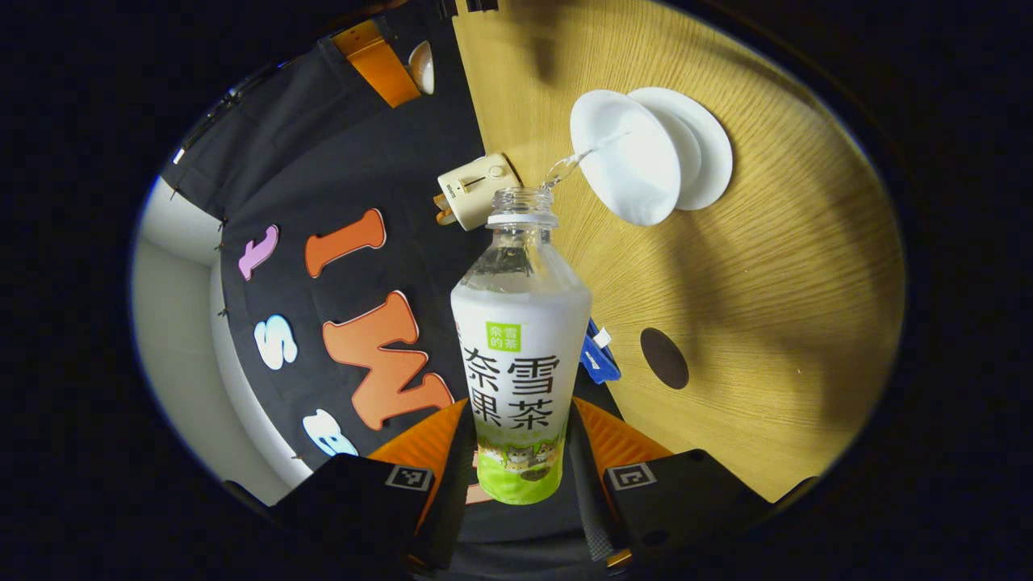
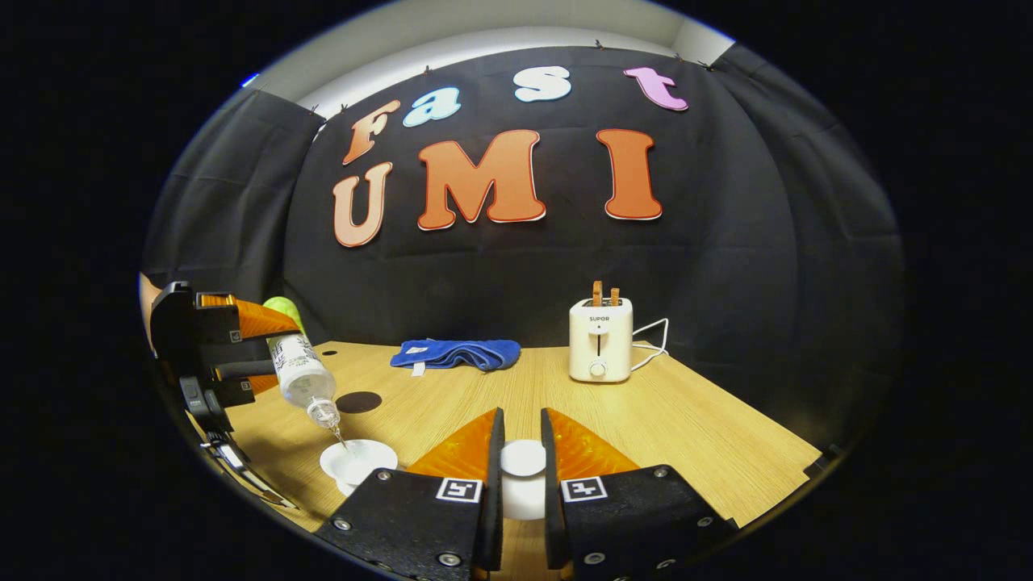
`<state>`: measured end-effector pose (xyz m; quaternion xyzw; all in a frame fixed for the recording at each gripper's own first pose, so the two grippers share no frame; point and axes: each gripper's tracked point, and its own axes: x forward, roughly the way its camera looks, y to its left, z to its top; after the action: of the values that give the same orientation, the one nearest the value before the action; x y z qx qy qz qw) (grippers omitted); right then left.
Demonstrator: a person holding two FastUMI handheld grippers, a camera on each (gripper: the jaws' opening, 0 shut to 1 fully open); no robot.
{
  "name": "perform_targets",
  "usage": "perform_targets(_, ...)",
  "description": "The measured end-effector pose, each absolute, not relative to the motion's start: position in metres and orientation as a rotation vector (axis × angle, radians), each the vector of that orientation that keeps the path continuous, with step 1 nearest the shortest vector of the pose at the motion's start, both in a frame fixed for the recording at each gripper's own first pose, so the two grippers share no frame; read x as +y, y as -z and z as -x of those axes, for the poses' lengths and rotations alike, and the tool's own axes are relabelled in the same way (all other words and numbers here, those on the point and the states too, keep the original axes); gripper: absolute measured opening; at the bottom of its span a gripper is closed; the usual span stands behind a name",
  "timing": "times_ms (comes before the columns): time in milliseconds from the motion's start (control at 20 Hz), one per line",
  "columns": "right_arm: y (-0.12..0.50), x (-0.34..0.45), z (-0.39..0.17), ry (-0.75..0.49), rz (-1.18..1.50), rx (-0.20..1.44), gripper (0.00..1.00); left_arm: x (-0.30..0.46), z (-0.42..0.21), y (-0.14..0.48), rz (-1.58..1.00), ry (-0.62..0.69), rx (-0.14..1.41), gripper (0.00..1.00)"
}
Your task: Open the teacup lid with one hand, grasp the water bottle and pour water into the teacup with the other hand; after pouring, place the water bottle on the coaster and then close the teacup lid.
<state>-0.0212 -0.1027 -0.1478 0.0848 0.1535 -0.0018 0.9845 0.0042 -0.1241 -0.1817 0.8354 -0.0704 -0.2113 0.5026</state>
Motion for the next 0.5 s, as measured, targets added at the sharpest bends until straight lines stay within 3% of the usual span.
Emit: perform_targets(500,0.1427,-0.0958,0.0218,-0.031,-0.153,0.289,0.22,-0.1272,-0.0068,0.1716,-2.112,0.497,-0.263,0.61)
